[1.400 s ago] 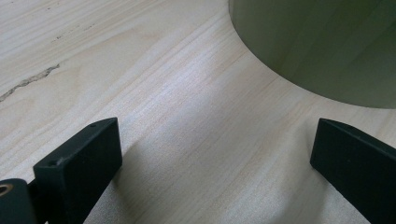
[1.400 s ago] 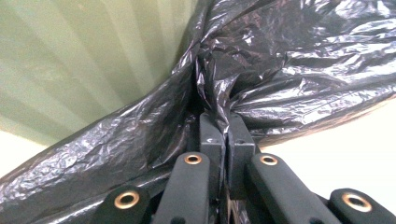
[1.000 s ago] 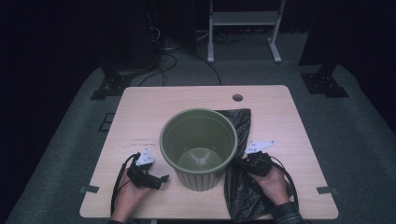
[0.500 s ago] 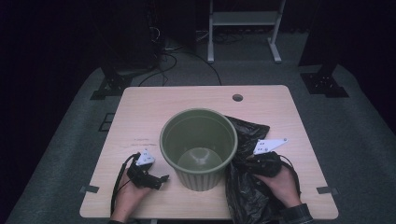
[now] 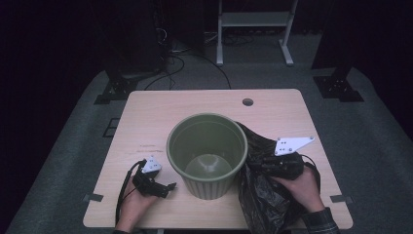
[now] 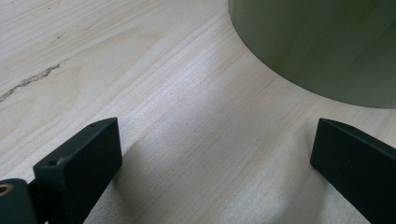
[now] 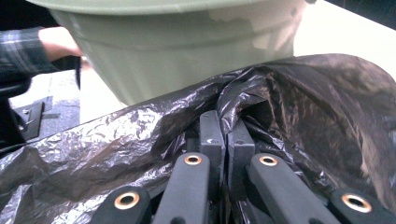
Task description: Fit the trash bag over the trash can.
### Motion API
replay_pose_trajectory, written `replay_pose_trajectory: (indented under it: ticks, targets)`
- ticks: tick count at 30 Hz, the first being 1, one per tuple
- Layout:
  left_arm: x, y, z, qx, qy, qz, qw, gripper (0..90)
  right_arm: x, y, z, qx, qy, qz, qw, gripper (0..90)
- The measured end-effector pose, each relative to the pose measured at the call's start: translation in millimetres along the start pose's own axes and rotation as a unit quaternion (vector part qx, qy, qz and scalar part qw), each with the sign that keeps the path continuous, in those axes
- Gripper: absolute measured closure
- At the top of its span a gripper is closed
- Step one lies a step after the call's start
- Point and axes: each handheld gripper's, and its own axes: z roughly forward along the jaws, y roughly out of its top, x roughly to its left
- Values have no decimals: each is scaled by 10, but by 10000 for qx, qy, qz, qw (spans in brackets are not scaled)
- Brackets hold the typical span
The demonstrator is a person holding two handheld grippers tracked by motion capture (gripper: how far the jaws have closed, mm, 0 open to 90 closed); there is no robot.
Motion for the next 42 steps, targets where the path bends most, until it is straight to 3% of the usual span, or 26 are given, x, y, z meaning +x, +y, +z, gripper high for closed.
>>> replay_pose_trajectory:
  ticks: [5,16,21,29,42]
  targets:
    - [0,0,0,-1,1,1,10000,7,55,78,-136,-164,107,-154,9997,883]
    - [0,0,0,1,-1,-4,10000,7,166,267,-321,-262,314,-448,9982,883]
    - [0,0,0,-1,1,0,10000,7,228,388,-386,-353,550,-656,9957,883]
    - [0,-1,1,-10,2,-2,10000,7,249,577,-427,-548,883,-792,9914,883]
    - [0,-1,1,-10,0,-2,10000,7,264,926,-346,-658,1181,-1003,9857,884]
